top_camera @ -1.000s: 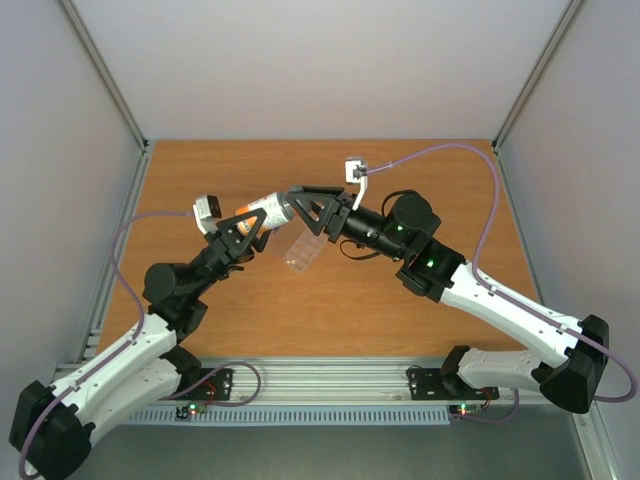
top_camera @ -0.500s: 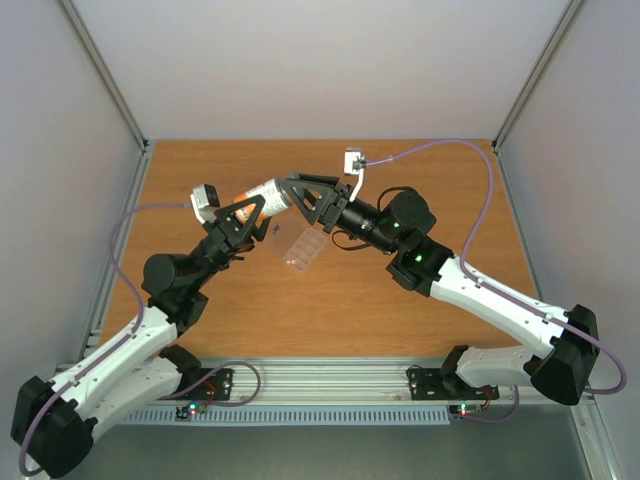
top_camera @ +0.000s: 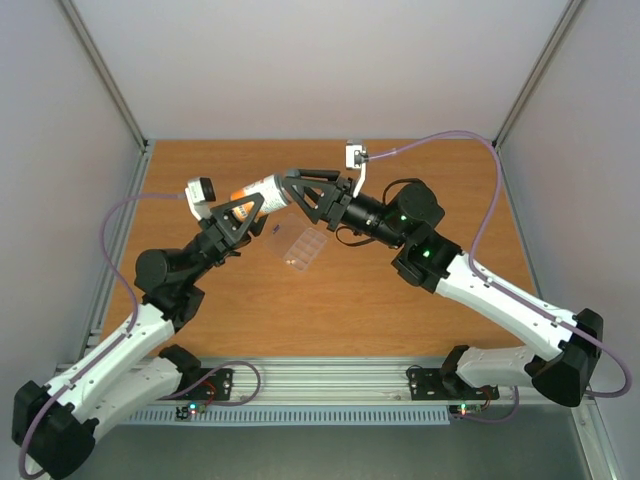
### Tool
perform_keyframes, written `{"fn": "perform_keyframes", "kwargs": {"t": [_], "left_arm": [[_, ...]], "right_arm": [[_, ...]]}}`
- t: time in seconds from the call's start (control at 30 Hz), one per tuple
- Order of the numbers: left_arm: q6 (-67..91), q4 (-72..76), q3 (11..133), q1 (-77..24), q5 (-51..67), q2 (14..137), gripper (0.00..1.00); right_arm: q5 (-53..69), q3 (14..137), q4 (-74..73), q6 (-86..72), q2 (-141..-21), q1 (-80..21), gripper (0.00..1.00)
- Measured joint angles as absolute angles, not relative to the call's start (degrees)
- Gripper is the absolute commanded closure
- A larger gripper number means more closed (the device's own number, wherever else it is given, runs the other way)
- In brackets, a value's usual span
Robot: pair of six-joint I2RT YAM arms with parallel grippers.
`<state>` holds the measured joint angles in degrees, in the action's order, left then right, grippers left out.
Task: Sort the pills into containers
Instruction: Screw the lid of the pill bottle onto the pill bottle.
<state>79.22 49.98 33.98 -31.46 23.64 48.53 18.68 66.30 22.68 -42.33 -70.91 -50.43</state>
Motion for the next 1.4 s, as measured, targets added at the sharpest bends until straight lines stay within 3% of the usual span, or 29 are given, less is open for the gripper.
{"fn": "perform_keyframes", "kwargs": {"t": [1.4], "left_arm": [[76.47,47.44,33.19,-30.48,27.31,47.90,1.00]], "right_arm": [[30.87,73.36,3.22,-37.39,-70.63,-44.73,0.91]]}}
